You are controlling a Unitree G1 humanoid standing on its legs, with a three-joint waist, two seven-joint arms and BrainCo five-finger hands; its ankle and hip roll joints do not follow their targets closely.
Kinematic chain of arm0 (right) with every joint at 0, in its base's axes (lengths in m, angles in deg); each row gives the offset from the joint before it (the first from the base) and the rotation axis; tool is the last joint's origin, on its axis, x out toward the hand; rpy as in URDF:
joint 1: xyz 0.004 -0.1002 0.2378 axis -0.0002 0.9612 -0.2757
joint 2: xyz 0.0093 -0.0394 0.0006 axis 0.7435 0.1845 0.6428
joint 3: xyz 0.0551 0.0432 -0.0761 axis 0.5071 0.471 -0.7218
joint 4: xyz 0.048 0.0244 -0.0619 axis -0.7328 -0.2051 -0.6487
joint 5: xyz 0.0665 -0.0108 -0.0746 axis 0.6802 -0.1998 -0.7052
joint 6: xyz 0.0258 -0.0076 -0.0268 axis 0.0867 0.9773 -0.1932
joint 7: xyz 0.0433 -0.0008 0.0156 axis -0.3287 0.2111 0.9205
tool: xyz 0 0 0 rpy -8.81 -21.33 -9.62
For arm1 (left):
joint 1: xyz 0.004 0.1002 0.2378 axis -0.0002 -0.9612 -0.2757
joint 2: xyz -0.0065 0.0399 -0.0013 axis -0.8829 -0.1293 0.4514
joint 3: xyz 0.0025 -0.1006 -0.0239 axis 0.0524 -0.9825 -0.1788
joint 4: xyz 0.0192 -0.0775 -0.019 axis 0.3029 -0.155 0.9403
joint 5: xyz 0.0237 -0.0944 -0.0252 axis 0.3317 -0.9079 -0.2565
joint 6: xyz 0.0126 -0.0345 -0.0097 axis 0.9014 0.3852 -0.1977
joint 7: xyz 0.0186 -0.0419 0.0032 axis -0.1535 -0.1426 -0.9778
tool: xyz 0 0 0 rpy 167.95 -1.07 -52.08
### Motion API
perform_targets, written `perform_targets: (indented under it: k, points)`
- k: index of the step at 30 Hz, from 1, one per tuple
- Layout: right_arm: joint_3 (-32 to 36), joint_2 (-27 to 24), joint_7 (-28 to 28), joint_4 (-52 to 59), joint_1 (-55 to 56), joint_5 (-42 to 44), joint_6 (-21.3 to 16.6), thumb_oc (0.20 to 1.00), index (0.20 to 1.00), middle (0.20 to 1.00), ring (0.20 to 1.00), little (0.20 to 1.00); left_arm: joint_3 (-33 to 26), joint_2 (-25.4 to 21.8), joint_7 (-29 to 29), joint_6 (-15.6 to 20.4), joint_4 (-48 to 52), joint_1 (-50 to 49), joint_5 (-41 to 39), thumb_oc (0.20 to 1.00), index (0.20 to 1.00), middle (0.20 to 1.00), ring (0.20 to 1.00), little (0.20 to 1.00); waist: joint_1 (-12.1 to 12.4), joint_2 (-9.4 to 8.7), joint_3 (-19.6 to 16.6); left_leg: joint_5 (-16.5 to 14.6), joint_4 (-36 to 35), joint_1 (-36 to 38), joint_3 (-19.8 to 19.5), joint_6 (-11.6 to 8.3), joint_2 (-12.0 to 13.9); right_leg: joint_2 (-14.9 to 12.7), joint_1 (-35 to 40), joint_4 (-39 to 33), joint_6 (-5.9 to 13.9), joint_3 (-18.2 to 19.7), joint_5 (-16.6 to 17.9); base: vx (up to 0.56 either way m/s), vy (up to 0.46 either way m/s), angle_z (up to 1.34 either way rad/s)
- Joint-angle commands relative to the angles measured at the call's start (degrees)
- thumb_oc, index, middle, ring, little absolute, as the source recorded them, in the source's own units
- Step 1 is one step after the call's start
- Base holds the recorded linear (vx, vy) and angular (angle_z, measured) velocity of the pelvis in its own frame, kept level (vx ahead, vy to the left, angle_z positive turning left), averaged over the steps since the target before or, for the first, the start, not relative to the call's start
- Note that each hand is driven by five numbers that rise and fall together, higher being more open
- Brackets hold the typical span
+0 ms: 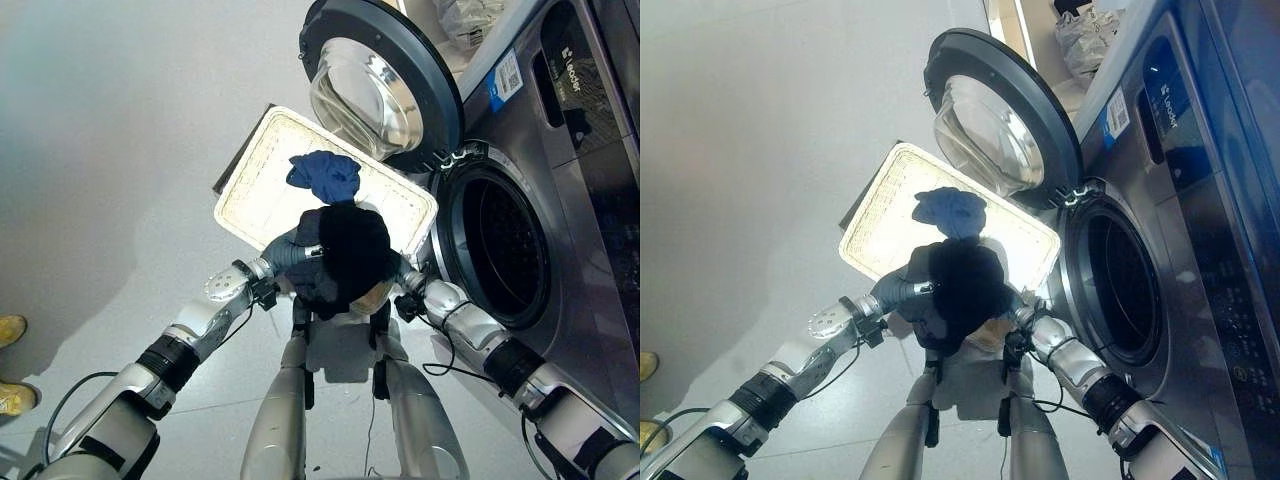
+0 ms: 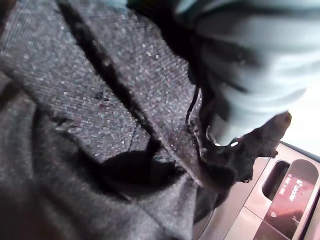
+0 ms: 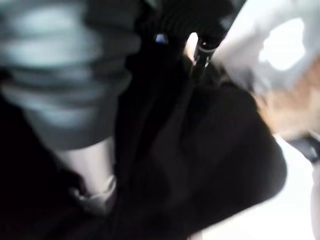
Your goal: Put the clothes into the washing machine.
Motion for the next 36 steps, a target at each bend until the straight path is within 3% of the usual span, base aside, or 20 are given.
perform_targets:
  k: [1,5,7,11,15,22,36]
  points:
    - [-2.45,-0.01,9.53,7.79,-0.43,9.39,1.76,1.000,1.000,1.000,1.000,1.000,-0.73,1.47,5.38,3.10,5.62,1.66,-1.15,0.200,0.200,0.200,0.200,0.200,-0.44,-1.35,-0.69,-4.67,1.39,1.42,3.86,1.00,-5.47,0.62,0.64,-1.09,2.99,0.60,-0.54,0.00,-0.030,0.09]
    - [-2.51,-0.26,11.83,7.93,0.08,14.68,2.82,1.000,1.000,1.000,1.000,1.000,-1.31,1.44,13.62,4.05,4.19,1.51,1.74,0.200,0.200,0.200,0.200,0.200,-0.16,-1.51,-0.69,-4.41,1.28,1.28,3.91,0.93,-5.41,0.56,0.63,-1.31,3.07,0.29,-0.39,0.00,-0.024,0.07]
    - [-1.49,-0.53,15.41,7.92,1.45,19.48,3.31,1.000,1.000,1.000,1.000,1.000,-3.25,1.69,22.06,5.59,1.88,0.35,4.64,0.200,0.200,0.200,0.200,0.200,0.14,-1.81,-0.70,-4.18,1.07,1.21,3.87,0.89,-5.30,0.57,0.59,-1.40,3.17,-0.05,-0.38,0.01,-0.054,0.06]
    - [-0.50,-0.96,18.90,8.68,2.56,24.21,3.58,1.000,1.000,1.000,1.000,1.000,-4.50,1.40,24.99,6.20,0.67,-0.58,6.29,0.200,0.200,0.200,0.200,0.200,0.52,-2.05,-0.69,-4.05,1.17,0.80,3.88,0.82,-5.22,0.44,0.31,-1.20,3.28,-0.65,-0.44,0.00,-0.032,0.00]
    - [0.94,-1.10,22.55,9.05,3.78,30.83,2.80,1.000,1.000,1.000,1.000,1.000,-4.90,1.36,23.82,6.37,-0.27,-1.79,5.98,0.200,0.200,0.200,0.200,0.200,0.71,-1.97,-0.69,-4.00,1.54,0.34,3.76,0.77,-5.25,0.22,0.02,-0.60,3.38,-0.98,-0.67,0.00,-0.011,0.00]
    - [2.64,1.61,22.54,9.00,5.41,39.65,0.09,1.000,1.000,1.000,1.000,1.000,-3.32,1.77,19.05,5.26,0.07,-2.67,6.13,0.200,0.200,0.200,0.200,0.200,0.26,-1.33,-0.69,-4.06,1.18,-0.10,4.10,0.89,-5.35,0.07,-0.73,-0.98,3.50,-0.62,-0.24,0.00,0.000,0.00]
    - [1.52,0.45,15.43,9.86,6.14,39.38,-1.14,1.000,1.000,1.000,1.000,1.000,3.25,-1.50,4.49,2.69,9.34,-1.36,7.93,0.200,0.200,0.200,0.200,0.200,-0.24,-1.03,-0.69,-3.93,0.15,-0.19,3.82,1.28,-5.66,0.45,-1.03,-2.31,3.68,0.47,0.88,0.00,0.000,0.00]
